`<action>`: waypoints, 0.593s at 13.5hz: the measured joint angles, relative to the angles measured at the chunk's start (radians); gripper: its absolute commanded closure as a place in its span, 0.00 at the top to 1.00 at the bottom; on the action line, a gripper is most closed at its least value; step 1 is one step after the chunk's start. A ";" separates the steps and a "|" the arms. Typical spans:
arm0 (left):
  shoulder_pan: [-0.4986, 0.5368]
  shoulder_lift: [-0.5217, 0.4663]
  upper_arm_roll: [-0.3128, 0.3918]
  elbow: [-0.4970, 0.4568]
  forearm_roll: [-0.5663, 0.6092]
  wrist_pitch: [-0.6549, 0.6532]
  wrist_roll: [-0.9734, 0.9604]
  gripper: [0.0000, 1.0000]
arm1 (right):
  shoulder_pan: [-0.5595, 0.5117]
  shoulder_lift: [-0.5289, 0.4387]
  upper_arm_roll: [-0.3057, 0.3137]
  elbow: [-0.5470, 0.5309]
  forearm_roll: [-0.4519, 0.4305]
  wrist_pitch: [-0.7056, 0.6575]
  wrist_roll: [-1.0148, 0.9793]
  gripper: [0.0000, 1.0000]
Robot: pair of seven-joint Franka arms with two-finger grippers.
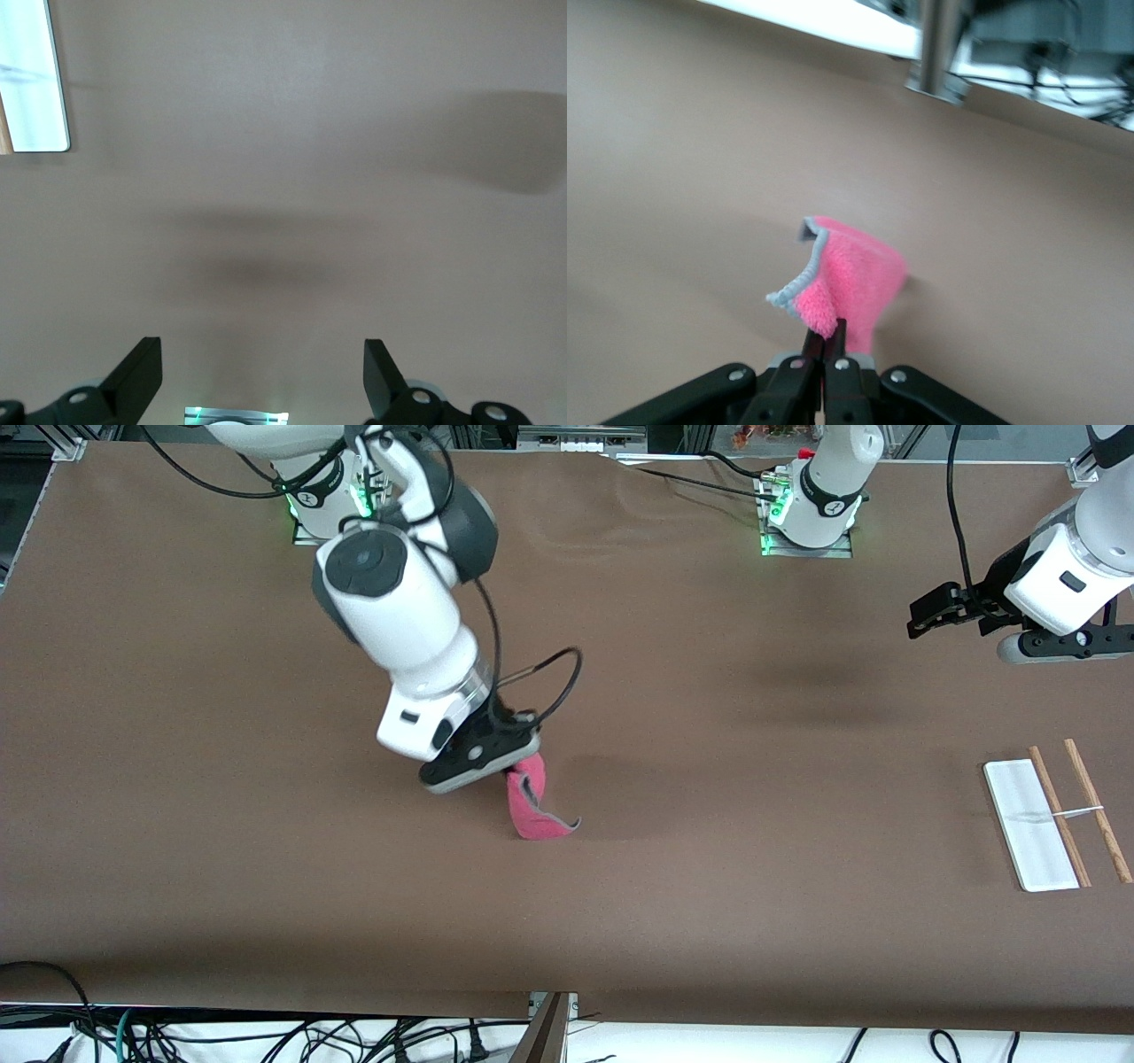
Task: Pass towel and hang on rack
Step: 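Lift the towel with the right gripper toward the table middle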
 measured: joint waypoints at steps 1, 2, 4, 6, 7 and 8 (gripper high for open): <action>0.000 0.003 0.000 0.000 0.001 0.000 0.000 1.00 | 0.015 -0.001 0.017 0.013 0.000 0.000 0.004 0.00; 0.000 0.006 0.001 0.000 0.003 0.001 0.000 1.00 | 0.036 -0.001 0.024 0.017 0.000 0.004 0.007 0.00; 0.002 0.008 0.003 0.008 0.003 0.002 0.000 1.00 | 0.079 0.000 0.025 0.018 0.000 0.054 0.038 0.00; 0.009 0.010 0.004 0.020 0.003 0.002 0.004 1.00 | 0.111 0.003 0.026 0.017 0.000 0.114 0.055 0.00; 0.010 0.014 0.003 0.020 0.003 0.001 0.019 1.00 | 0.124 0.006 0.026 0.017 0.000 0.136 0.063 0.00; 0.010 0.024 0.003 0.021 0.003 0.003 0.044 1.00 | 0.135 0.009 0.026 0.017 0.000 0.155 0.071 0.00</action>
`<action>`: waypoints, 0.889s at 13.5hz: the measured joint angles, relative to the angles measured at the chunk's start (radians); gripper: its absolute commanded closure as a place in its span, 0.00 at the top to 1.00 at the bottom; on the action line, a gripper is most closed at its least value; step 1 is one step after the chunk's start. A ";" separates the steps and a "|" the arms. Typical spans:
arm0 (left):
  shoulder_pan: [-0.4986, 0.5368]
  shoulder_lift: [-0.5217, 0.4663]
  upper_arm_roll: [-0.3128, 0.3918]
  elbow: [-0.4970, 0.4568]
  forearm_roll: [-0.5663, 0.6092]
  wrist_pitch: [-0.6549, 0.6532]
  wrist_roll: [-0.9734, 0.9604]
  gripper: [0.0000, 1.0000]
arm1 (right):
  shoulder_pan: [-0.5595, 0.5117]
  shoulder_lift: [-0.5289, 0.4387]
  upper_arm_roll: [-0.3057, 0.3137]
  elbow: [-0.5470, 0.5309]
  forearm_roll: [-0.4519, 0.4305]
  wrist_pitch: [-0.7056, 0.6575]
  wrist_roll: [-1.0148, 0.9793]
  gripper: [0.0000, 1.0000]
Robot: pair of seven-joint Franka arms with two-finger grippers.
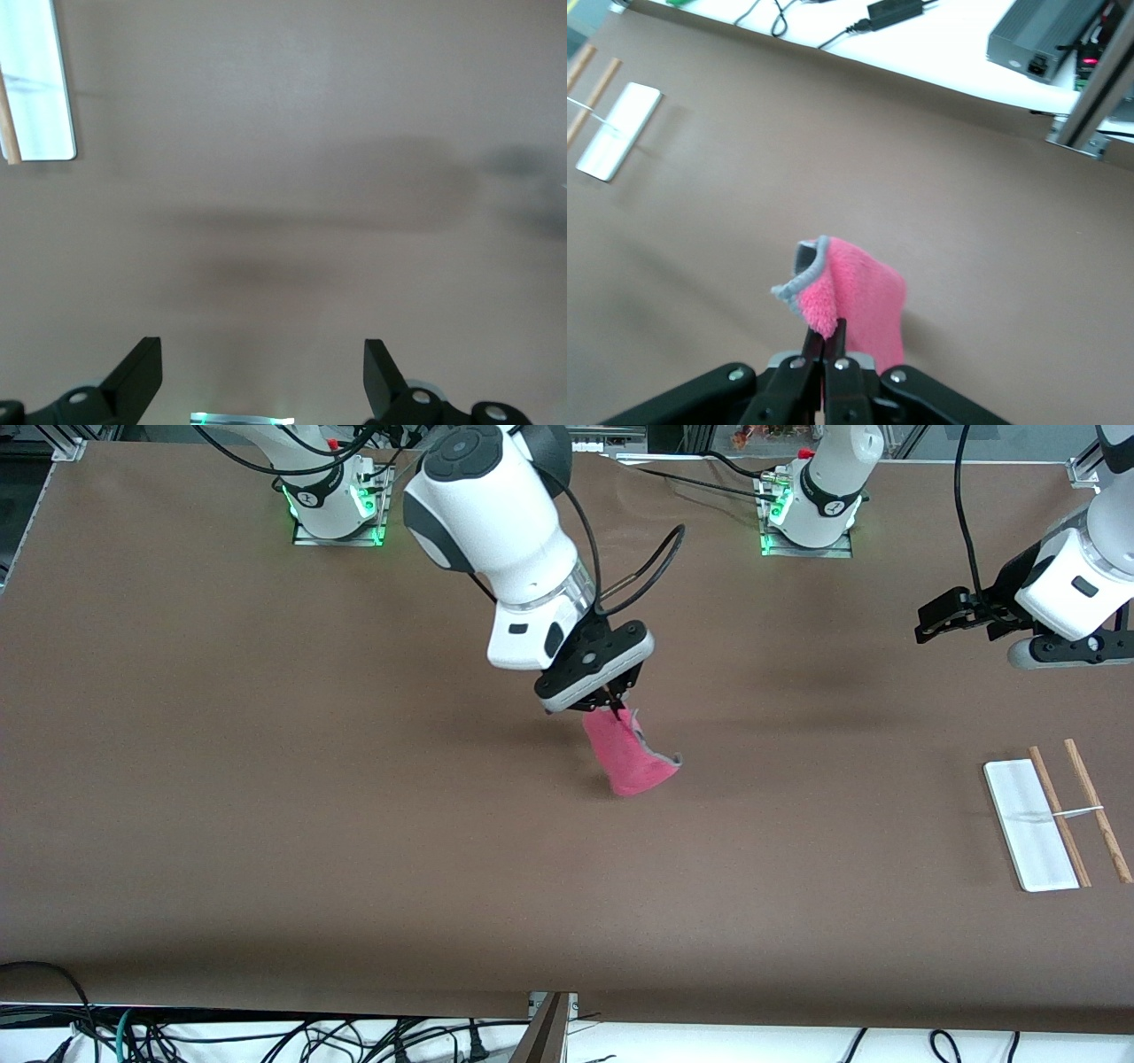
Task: Pass towel and hang on rack
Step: 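Lift the towel with the right gripper toward the table middle, then hold the towel up with the right gripper while the left gripper approaches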
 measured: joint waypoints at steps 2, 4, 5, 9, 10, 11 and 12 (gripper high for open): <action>-0.002 0.032 -0.004 0.000 -0.006 0.054 0.075 1.00 | 0.010 0.002 0.000 0.000 0.000 0.037 0.005 0.00; -0.005 0.067 -0.019 -0.003 -0.050 0.141 0.122 1.00 | 0.021 0.004 0.000 0.000 0.000 0.052 0.005 0.00; -0.007 0.088 -0.029 -0.010 -0.082 0.193 0.131 1.00 | 0.030 0.005 0.001 0.000 0.000 0.053 0.006 0.00; -0.033 0.177 -0.130 -0.065 -0.120 0.483 0.181 1.00 | 0.052 0.008 0.001 0.000 0.000 0.063 0.007 0.00; -0.045 0.202 -0.158 -0.081 -0.125 0.565 0.181 1.00 | 0.054 0.008 0.001 0.000 0.000 0.068 0.007 0.00; -0.058 0.227 -0.181 -0.095 -0.127 0.641 0.181 1.00 | 0.056 0.008 0.001 0.000 0.000 0.070 0.007 0.00; -0.066 0.251 -0.205 -0.107 -0.127 0.706 0.185 1.00 | 0.058 0.009 0.001 0.000 0.000 0.071 0.008 0.00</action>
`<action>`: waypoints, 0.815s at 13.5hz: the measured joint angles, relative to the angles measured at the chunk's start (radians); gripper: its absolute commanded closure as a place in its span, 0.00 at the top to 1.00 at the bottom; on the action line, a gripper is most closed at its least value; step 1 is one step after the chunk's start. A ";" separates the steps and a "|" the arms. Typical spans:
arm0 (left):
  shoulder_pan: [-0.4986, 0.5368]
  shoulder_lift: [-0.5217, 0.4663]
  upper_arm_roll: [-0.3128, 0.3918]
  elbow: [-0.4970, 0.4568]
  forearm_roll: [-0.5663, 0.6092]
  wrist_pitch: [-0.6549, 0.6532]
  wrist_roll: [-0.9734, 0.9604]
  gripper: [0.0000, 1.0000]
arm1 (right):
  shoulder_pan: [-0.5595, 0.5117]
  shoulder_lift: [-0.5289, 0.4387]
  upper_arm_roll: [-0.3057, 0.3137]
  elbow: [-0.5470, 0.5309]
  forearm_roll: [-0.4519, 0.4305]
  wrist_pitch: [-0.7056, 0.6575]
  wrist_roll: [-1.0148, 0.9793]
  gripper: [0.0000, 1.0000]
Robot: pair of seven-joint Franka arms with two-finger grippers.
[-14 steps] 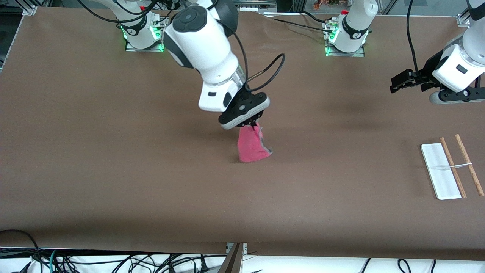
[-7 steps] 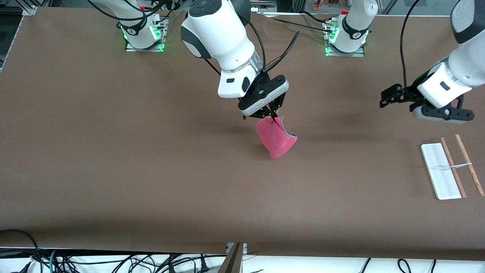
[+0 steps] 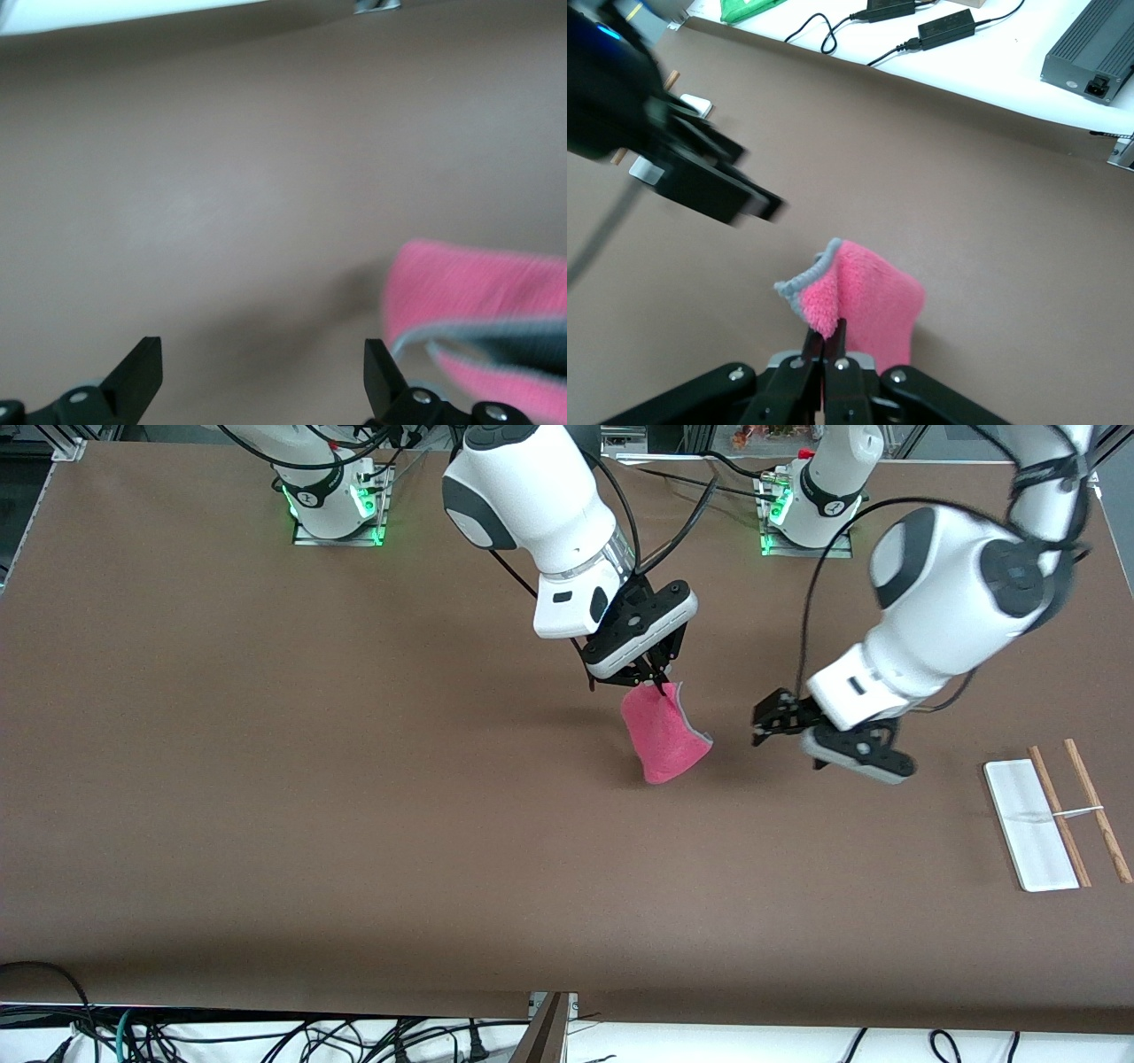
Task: Pass towel and hang on rack
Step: 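Hold the towel up with the right gripper while the left gripper approaches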
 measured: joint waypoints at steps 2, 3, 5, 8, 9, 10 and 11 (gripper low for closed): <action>-0.016 0.038 -0.024 -0.016 0.000 0.085 0.040 1.00 | 0.006 0.002 0.000 0.000 0.000 0.002 0.000 0.00; -0.021 0.051 -0.027 -0.017 0.000 0.101 0.063 1.00 | 0.009 0.002 0.000 0.000 0.000 0.007 0.000 0.00; -0.022 0.062 -0.029 -0.017 0.000 0.114 0.093 1.00 | 0.010 0.003 0.000 0.000 0.000 0.016 0.000 0.00; -0.015 0.062 -0.027 -0.019 0.000 0.114 0.195 1.00 | 0.010 0.003 0.000 0.000 0.000 0.022 0.000 0.00; -0.001 0.062 -0.026 -0.024 0.000 0.114 0.249 1.00 | 0.010 0.003 0.000 0.000 0.000 0.022 0.000 0.00; 0.018 0.062 -0.025 -0.030 0.000 0.113 0.302 1.00 | 0.010 0.003 0.000 0.000 0.000 0.022 0.000 0.00; 0.035 0.062 -0.024 -0.038 0.000 0.112 0.347 1.00 | 0.010 0.003 0.000 0.000 0.000 0.023 0.000 0.00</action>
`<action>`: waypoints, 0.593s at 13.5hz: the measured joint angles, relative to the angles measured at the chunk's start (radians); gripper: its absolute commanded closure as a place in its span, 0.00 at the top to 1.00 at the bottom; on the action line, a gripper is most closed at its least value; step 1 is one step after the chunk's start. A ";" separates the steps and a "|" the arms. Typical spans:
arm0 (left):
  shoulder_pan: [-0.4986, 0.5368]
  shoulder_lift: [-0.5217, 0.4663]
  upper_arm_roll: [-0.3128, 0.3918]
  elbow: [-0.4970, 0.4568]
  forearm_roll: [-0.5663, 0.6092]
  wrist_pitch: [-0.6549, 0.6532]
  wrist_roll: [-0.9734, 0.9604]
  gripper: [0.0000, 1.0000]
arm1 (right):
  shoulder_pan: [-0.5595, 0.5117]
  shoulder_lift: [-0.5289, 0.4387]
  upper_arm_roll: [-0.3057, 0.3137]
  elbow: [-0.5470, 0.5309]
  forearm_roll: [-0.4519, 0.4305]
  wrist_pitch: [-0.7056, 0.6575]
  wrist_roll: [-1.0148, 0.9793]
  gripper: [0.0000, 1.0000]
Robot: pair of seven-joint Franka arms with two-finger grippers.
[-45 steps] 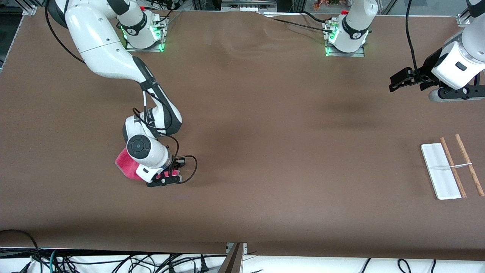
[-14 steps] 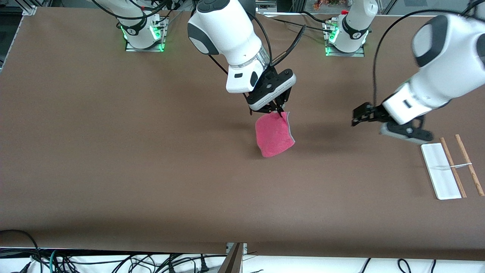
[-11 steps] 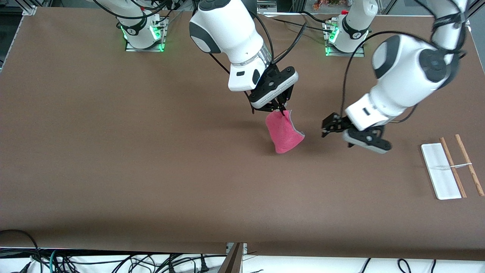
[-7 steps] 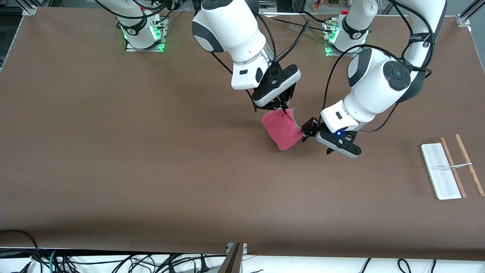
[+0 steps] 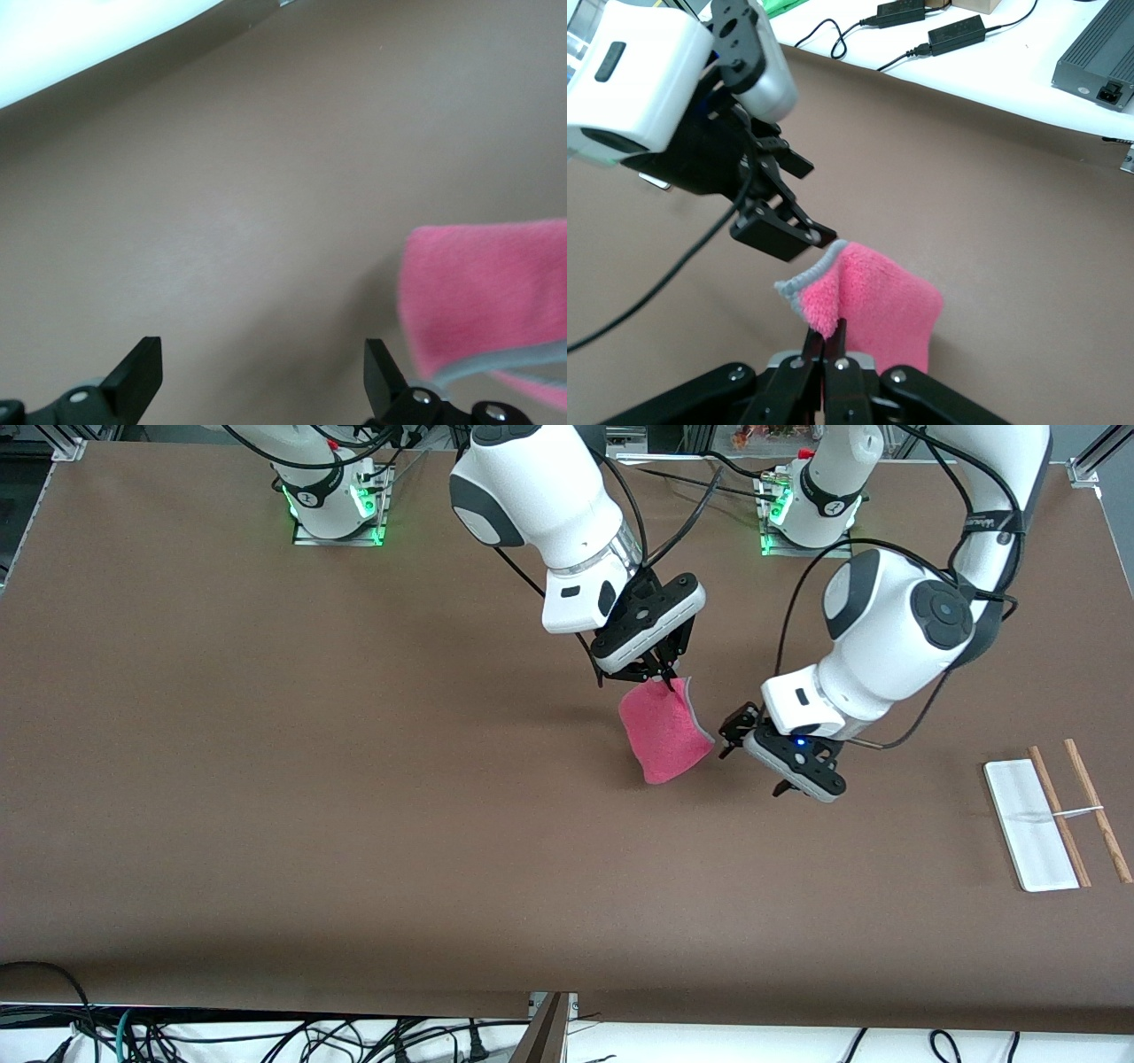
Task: Pass towel and hang on rack
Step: 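Hold the towel up with the right gripper while the left gripper approaches, then grasp the hanging towel with the left gripper below the right gripper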
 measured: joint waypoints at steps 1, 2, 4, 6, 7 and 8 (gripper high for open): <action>0.011 0.000 0.000 -0.010 0.000 0.000 0.033 1.00 | 0.000 0.000 0.000 0.000 0.000 0.001 0.000 0.00; 0.017 0.000 0.000 -0.018 0.000 -0.003 0.057 1.00 | 0.000 0.000 0.000 0.000 0.000 0.001 0.000 0.00; 0.020 -0.004 -0.004 -0.029 0.000 -0.039 0.098 1.00 | 0.000 0.000 0.000 0.000 0.000 0.002 0.000 0.00; 0.023 -0.021 -0.039 -0.030 -0.001 -0.102 0.125 1.00 | 0.000 0.000 0.000 0.000 0.000 0.003 0.000 0.00; 0.023 -0.032 -0.065 -0.033 -0.001 -0.121 0.125 1.00 | 0.000 0.000 -0.001 0.000 0.000 0.003 0.000 0.00; 0.023 -0.045 -0.090 -0.040 -0.001 -0.132 0.125 1.00 | 0.000 0.000 -0.001 0.000 0.000 0.003 0.000 0.00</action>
